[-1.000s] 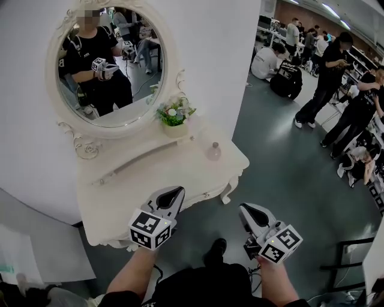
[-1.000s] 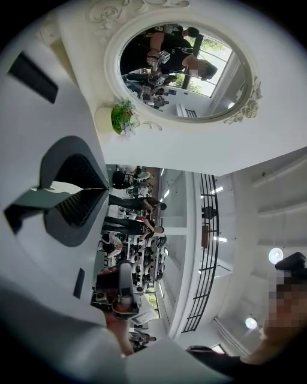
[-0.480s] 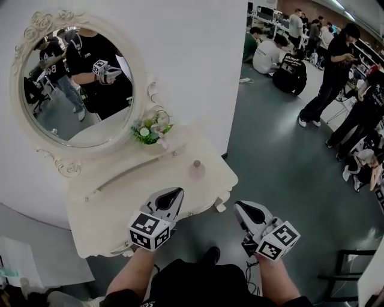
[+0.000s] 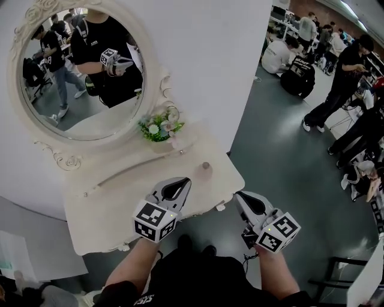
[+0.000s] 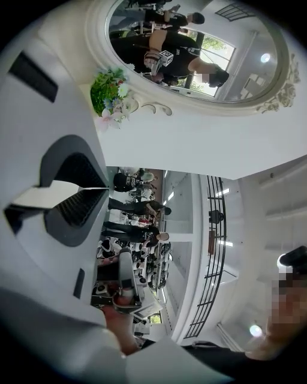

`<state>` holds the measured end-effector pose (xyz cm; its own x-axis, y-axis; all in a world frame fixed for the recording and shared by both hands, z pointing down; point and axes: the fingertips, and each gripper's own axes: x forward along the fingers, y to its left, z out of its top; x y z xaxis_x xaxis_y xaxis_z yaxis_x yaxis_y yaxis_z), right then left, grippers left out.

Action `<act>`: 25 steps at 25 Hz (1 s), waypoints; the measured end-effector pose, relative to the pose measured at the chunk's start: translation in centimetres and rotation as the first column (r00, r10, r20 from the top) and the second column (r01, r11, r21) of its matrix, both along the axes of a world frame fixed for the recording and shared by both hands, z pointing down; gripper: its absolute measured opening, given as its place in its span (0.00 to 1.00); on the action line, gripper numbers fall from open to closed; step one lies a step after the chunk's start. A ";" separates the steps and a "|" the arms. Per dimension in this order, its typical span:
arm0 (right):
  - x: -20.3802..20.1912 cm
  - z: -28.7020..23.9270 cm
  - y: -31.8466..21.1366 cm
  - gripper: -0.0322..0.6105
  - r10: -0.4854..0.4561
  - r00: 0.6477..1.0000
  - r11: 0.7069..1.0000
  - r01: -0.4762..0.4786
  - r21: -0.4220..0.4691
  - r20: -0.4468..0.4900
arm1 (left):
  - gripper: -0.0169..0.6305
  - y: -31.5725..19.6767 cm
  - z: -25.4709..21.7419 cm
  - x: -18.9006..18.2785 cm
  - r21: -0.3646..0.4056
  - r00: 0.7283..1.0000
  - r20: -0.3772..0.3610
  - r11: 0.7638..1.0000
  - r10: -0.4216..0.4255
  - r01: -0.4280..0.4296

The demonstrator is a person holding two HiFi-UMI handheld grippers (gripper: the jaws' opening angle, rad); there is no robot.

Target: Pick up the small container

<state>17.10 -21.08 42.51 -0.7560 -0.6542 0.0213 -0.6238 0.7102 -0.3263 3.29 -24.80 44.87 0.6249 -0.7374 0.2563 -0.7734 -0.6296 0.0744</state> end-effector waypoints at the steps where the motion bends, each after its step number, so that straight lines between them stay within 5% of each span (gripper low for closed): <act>1: -0.5 -0.1 -0.4 0.07 0.008 1.000 1.000 -0.008 0.000 -0.005 | 0.04 -0.3 0.1 -0.4 0.000 1.000 -0.004 1.000 0.011 -0.011; 9: -3.7 -0.2 -2.1 0.07 0.058 0.997 0.998 -0.059 -0.015 -0.045 | 0.04 -3.0 2.0 -1.7 -0.017 0.995 -0.006 0.995 0.101 -0.101; 25: -1.3 3.5 -8.7 0.07 0.044 0.999 0.993 -0.046 -0.109 -0.021 | 0.24 -10.0 10.6 2.8 -0.128 0.991 0.048 0.985 0.122 -0.116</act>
